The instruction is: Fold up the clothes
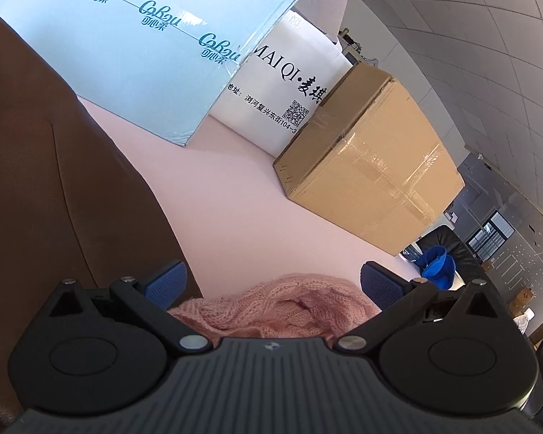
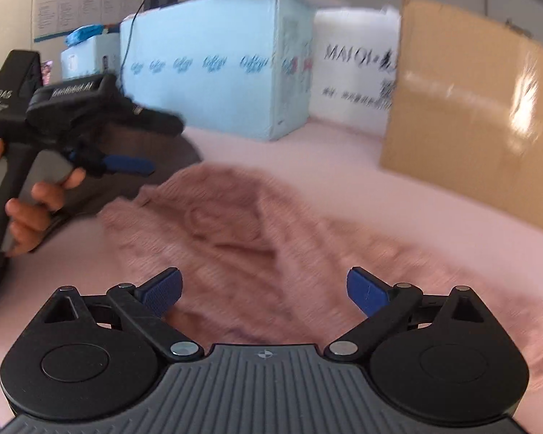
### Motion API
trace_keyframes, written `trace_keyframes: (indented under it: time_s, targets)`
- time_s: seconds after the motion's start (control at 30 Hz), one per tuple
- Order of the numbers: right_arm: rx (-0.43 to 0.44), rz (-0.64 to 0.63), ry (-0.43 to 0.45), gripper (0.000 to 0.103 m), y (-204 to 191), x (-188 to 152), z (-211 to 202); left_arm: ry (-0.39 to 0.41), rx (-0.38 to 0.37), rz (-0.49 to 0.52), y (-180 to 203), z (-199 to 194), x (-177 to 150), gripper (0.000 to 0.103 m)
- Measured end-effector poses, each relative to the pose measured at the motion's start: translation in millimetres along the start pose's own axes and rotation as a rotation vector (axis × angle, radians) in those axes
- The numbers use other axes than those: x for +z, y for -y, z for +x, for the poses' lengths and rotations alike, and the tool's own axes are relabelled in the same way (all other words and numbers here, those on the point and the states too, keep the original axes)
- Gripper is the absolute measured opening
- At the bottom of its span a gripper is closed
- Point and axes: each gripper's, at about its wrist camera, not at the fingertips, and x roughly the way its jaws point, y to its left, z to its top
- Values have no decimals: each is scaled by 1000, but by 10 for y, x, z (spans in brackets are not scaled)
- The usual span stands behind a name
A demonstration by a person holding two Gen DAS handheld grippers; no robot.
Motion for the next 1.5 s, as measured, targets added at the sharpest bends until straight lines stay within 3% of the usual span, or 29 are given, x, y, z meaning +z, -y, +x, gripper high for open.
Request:
trace_keyframes:
  time_s: [0.17, 0.27, 0.3, 0.37, 0.43, 0.5, 0.57, 0.63, 0.7, 0.73, 0.9, 1.07, 1.23, 1.37, 1.43, 1.5]
  targets:
    - [-19, -71, 143, 98, 6, 144, -236, -1, 33, -13, 12, 101, 8, 103]
    - [-119, -245, 235, 103, 1, 384, -280, -25, 86, 47, 94, 167, -39, 103]
    - [-147, -298, 250, 103, 0, 448, -265, -25, 93, 64, 117, 168, -55, 103]
    - [-114, -349, 197, 102, 43, 529, -146, -17, 95, 106, 169, 139, -81, 103]
    - [-56, -383, 115, 94, 114, 612, 3, 2, 89, 119, 181, 90, -78, 103]
    - [-30, -391, 18, 59, 175, 633, 159, 14, 95, 99, 147, 63, -60, 103]
    - [-11, -399, -68, 42, 236, 629, 291, 14, 105, 54, 73, 51, -32, 103]
    - [10, -403, -135, 37, 293, 612, 377, 9, 94, 12, 16, 42, -8, 103]
    - [14, -408, -156, 16, 303, 594, 376, 4, 79, -17, -19, 31, 9, 103]
    - [-11, -426, -154, 12, 284, 608, 368, 2, 70, -24, -26, 26, 14, 103]
    - [-209, -688, -33, 10, -48, 702, 179, -5, 53, -8, 7, 26, 13, 103]
    - [-492, -1135, 80, 10, -481, 509, 155, -9, 57, -13, -2, 37, 10, 103]
    - [-362, -1311, -26, 10, -722, -20, 130, 0, 52, -31, -29, 15, 18, 103]
    - [-281, -1281, -82, 11, -783, -192, 107, -6, 22, -1, 23, 9, 5, 103]
    - [-263, -1236, -88, 20, -765, -182, 83, -19, -10, 19, 57, 21, -4, 103]
    - [-258, -1181, -82, 40, -729, -125, 51, -37, -49, 43, 97, 39, -20, 103]
